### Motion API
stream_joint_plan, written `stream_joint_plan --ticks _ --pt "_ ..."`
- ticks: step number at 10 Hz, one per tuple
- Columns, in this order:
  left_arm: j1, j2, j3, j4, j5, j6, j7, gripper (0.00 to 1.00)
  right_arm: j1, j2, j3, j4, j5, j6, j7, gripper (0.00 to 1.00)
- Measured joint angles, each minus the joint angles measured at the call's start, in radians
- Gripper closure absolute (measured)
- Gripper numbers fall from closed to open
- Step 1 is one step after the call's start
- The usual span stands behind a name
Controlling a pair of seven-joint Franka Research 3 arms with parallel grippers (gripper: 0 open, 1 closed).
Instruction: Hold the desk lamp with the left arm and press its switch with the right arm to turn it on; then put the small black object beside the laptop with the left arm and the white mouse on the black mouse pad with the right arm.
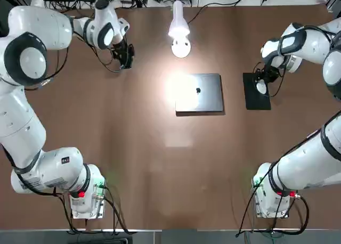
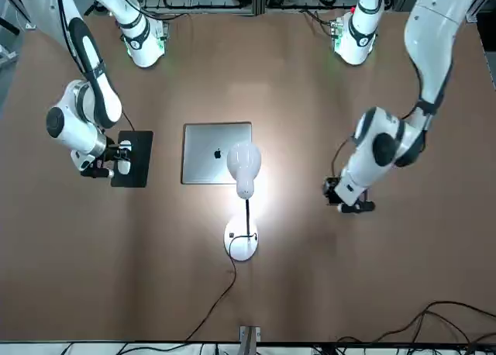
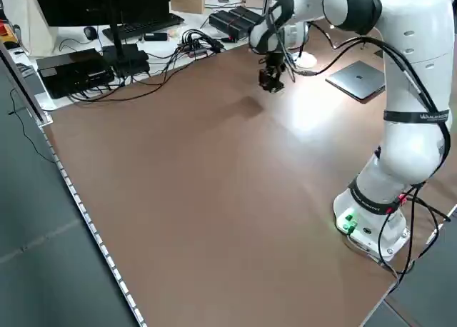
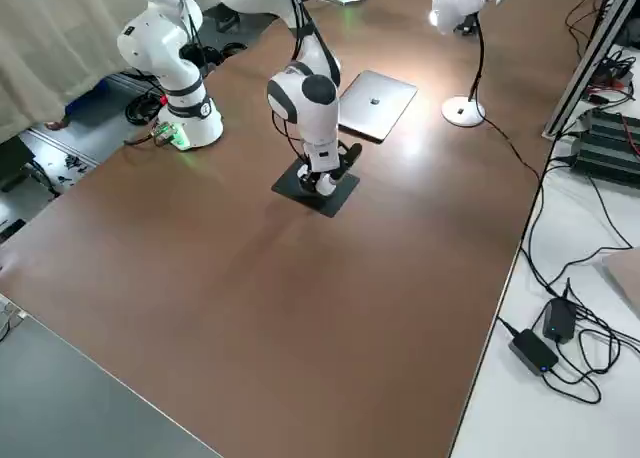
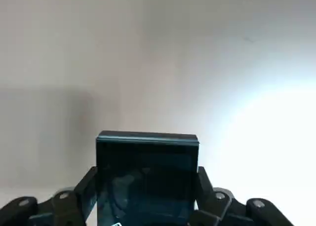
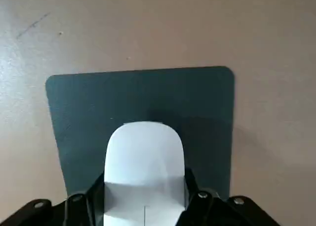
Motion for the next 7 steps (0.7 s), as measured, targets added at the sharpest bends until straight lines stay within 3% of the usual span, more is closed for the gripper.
stream_joint_plan --ticks 3,7 --pt "-0.139 0.000 0.000 -0.002 0.000 0.000 -0.183 0.20 0.010 0.000 0.000 0.000 0.000 0.004 0.005 0.37" --pt "-0.293 0.004 0.002 -0.003 0.000 0.000 -0.350 0.20 0.010 0.000 -0.001 -0.001 0.000 0.004 0.005 0.14"
